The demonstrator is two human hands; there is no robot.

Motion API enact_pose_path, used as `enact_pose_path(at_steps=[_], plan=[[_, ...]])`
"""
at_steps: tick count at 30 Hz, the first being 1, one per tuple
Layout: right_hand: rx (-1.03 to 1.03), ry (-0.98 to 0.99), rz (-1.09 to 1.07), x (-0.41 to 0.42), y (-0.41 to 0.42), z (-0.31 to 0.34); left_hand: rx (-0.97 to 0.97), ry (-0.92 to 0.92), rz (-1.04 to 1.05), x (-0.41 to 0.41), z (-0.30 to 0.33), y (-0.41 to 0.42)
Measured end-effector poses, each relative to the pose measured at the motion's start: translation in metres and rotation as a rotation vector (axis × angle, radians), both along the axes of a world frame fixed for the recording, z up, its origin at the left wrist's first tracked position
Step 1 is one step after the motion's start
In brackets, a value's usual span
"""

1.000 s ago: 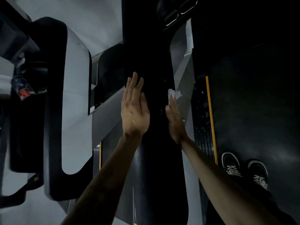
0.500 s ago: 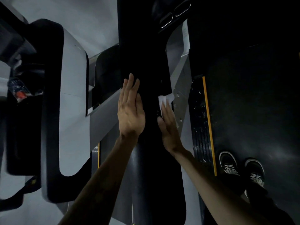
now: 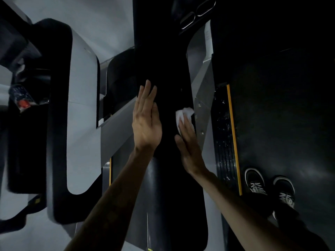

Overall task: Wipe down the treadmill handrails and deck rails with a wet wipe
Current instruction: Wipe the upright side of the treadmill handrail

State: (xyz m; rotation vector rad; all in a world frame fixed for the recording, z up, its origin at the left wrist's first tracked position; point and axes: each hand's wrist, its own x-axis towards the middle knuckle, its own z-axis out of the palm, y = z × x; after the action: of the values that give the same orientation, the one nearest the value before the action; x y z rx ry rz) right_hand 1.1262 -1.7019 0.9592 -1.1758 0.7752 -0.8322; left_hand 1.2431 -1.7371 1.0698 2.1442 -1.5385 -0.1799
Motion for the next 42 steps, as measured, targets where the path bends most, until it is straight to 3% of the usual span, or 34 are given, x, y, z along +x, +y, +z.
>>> enact_pose_path(at_steps=[6, 13, 16, 22, 28, 32, 38, 42], plan=[[0.016, 0.116, -0.024, 0.035, -0.060, 0.034, -0.004, -0.019, 0.012, -0.001, 0.002, -0.001], [-0.230, -0.096, 0.118, 0.003, -0.008, 0.017, -0.014, -0.011, 0.014, 0.001, 0.000, 0.000], [-0.195, -0.047, 0.118, -0.011, 0.012, 0.005, -0.011, -0.012, 0.017, 0.000, 0.000, -0.001], [-0.084, 0.113, 0.047, 0.032, -0.053, 0.035, -0.015, -0.034, 0.027, -0.002, 0.000, -0.001], [-0.261, -0.024, 0.115, 0.016, -0.028, 0.010, -0.012, -0.034, 0.015, -0.001, -0.001, -0.001], [-0.140, -0.008, 0.098, 0.002, -0.013, -0.002, -0.011, -0.045, 0.025, -0.001, 0.000, -0.002], [-0.089, 0.076, 0.091, 0.037, -0.087, 0.037, -0.009, -0.062, 0.032, -0.002, 0.000, -0.002], [-0.271, -0.012, 0.123, 0.023, -0.067, 0.030, -0.013, -0.072, 0.024, -0.001, 0.000, -0.002]])
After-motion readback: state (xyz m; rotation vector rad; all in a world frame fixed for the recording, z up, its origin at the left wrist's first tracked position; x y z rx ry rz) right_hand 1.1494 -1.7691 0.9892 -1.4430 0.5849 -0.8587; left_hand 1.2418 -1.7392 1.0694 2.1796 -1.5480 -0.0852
